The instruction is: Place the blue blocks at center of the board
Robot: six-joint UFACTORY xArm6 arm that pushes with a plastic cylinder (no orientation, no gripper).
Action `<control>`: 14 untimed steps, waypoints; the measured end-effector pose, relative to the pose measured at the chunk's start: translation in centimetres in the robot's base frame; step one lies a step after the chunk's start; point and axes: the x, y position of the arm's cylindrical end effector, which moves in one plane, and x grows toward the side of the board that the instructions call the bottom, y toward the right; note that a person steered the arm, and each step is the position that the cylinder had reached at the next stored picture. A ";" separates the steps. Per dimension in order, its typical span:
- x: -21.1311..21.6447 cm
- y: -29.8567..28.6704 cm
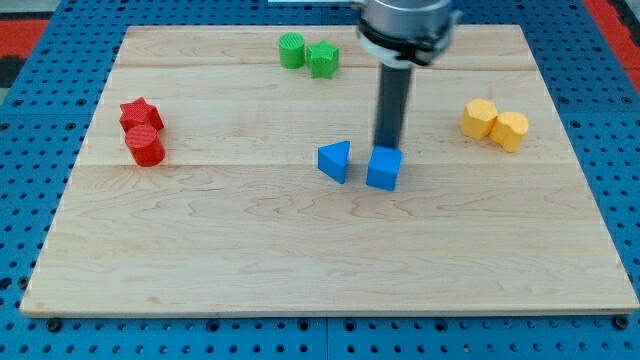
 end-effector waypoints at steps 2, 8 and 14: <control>2.8 -3.4; 2.0 -12.4; 17.6 -5.3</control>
